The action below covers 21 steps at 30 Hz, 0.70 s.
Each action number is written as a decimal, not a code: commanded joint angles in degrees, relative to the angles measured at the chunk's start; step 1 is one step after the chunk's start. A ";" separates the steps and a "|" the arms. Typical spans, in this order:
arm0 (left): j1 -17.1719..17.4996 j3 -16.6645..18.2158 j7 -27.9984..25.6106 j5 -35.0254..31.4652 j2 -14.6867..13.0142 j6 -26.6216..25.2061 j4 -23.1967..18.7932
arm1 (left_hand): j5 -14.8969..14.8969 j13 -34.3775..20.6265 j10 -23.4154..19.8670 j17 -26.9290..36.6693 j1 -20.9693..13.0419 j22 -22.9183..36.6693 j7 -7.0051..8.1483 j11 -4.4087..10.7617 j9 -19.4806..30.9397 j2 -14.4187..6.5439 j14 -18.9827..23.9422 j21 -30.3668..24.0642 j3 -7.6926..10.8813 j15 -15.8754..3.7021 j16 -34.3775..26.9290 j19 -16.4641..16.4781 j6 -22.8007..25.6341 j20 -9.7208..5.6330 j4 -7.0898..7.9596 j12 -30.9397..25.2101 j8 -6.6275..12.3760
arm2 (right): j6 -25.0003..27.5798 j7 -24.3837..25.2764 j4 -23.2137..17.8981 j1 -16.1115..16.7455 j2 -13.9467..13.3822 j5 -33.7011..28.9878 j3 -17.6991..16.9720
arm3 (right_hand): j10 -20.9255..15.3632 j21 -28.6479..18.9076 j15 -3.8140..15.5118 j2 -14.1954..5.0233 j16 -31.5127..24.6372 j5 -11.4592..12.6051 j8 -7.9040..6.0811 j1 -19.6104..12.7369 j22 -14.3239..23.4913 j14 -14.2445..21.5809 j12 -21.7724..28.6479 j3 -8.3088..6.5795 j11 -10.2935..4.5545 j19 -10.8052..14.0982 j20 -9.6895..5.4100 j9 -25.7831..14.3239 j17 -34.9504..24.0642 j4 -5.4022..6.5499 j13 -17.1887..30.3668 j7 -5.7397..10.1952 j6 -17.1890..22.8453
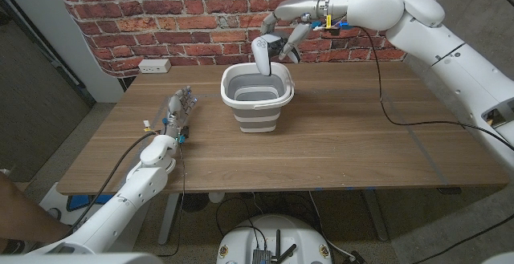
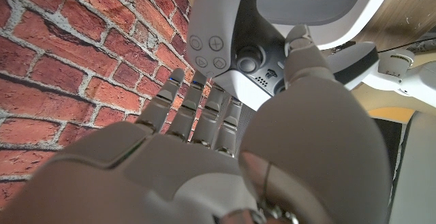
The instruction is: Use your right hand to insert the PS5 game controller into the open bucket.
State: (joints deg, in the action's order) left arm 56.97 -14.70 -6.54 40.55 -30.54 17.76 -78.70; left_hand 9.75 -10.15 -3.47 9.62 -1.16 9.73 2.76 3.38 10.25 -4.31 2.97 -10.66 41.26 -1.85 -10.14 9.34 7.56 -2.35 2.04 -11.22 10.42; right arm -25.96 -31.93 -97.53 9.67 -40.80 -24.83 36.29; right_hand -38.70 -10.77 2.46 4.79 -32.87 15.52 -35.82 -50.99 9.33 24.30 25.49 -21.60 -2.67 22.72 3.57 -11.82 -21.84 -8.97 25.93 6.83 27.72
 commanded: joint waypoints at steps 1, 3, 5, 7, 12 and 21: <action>0.17 -0.24 0.13 0.14 -0.04 -0.39 -0.21 | 0.12 -0.13 0.15 0.11 -0.18 0.09 -0.12 0.37 0.13 -3.04 -0.26 -0.33 0.17 -0.05 0.08 -0.30 0.44 -2.78 -0.45 0.10 0.29 | 0.57 1.62 5.04 -2.03 4.32 -2.00 4.39 | -15.31 0.02 8.12 -6.22 -0.23 0.46 -6.16 -0.60 0.20 0.33 0.49 -0.43 -9.72 0.14 -0.08 -0.26 -0.15 0.35 0.34 3.72 10.71; 0.09 -0.30 0.52 0.29 0.14 -0.11 0.01 | 0.12 -0.13 0.15 0.11 -0.18 0.09 -0.09 0.32 0.14 -3.04 -0.25 -0.32 0.18 -0.06 0.08 -0.31 0.45 -2.80 -0.46 0.10 0.29 | 1.07 1.37 5.98 -2.34 5.04 -2.04 5.15 | -15.41 0.13 8.07 -6.31 -0.32 0.49 -6.18 -0.52 0.20 0.38 0.48 -0.37 -9.73 -0.14 -0.06 -0.25 -0.22 0.38 0.35 3.75 10.80; 0.01 -0.40 0.69 0.29 0.26 0.01 0.13 | 0.12 -0.13 0.14 0.11 -0.17 0.09 -0.12 0.33 0.14 -3.05 -0.26 -0.32 0.18 -0.06 0.08 -0.31 0.46 -2.84 -0.46 0.09 0.29 | 0.94 1.93 6.74 -2.52 5.52 -2.84 5.90 | -15.43 0.20 7.87 -6.26 -0.21 0.52 -6.15 -0.23 0.20 0.26 0.37 -0.27 -9.73 -0.35 0.04 -0.23 -0.19 0.46 0.26 3.64 10.78; 0.04 -0.50 0.31 0.10 0.17 -0.34 -0.11 | 0.12 -0.13 0.16 0.12 -0.16 0.09 -0.11 0.31 0.14 -3.05 -0.28 -0.32 0.18 -0.05 0.08 -0.32 0.43 -2.84 -0.47 0.10 0.28 | 1.00 1.57 7.58 -2.82 6.07 -2.68 6.63 | -15.44 0.24 7.83 -6.28 -0.11 0.56 -6.11 -0.08 0.21 0.18 0.26 -0.24 -9.72 -0.51 0.07 -0.22 -0.15 0.48 0.18 3.91 10.77; 0.23 -0.43 0.26 0.14 0.30 0.02 -0.19 | 0.12 -0.14 0.26 0.12 -0.14 0.09 -0.11 0.37 0.14 -3.07 -0.28 -0.32 0.20 -0.05 0.08 -0.32 0.45 -2.88 -0.48 0.14 0.28 | 0.78 1.25 9.57 -3.59 7.20 -3.08 8.31 | -15.62 0.22 7.71 -6.28 -0.15 0.65 -5.91 0.27 0.21 0.05 0.06 -0.03 -9.73 -0.59 0.16 -0.18 -0.26 0.47 0.06 4.68 10.50; 0.44 -0.36 0.28 0.28 0.28 0.03 -0.24 | 0.11 -0.14 0.17 0.13 -0.11 0.09 -0.12 0.31 0.14 -3.08 -0.30 -0.32 0.21 -0.06 0.07 -0.36 0.46 -2.87 -0.51 0.10 0.27 | 0.45 -0.01 13.83 -5.70 9.16 -4.60 11.63 | -15.72 0.38 7.62 -6.16 0.08 0.77 -5.88 0.56 0.21 -0.26 -0.23 0.11 -9.75 -1.23 0.50 -0.13 -0.21 0.36 -0.14 4.71 10.66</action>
State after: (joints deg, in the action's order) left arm 57.17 -15.06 -6.25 40.72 -30.34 17.59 -78.81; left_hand 9.75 -10.15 -3.47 9.62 -1.16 9.74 2.76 3.38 10.25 -4.31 2.97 -10.65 41.41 -1.85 -10.14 9.34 7.56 -2.34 1.56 -11.22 10.42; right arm -25.22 -30.65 -88.19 6.11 -34.01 -28.01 44.27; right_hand -38.70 -10.77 2.46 4.79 -32.87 15.73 -35.82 -50.98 9.34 24.29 25.48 -21.37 -2.67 21.77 3.88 -11.84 -21.94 -8.74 25.77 6.82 27.73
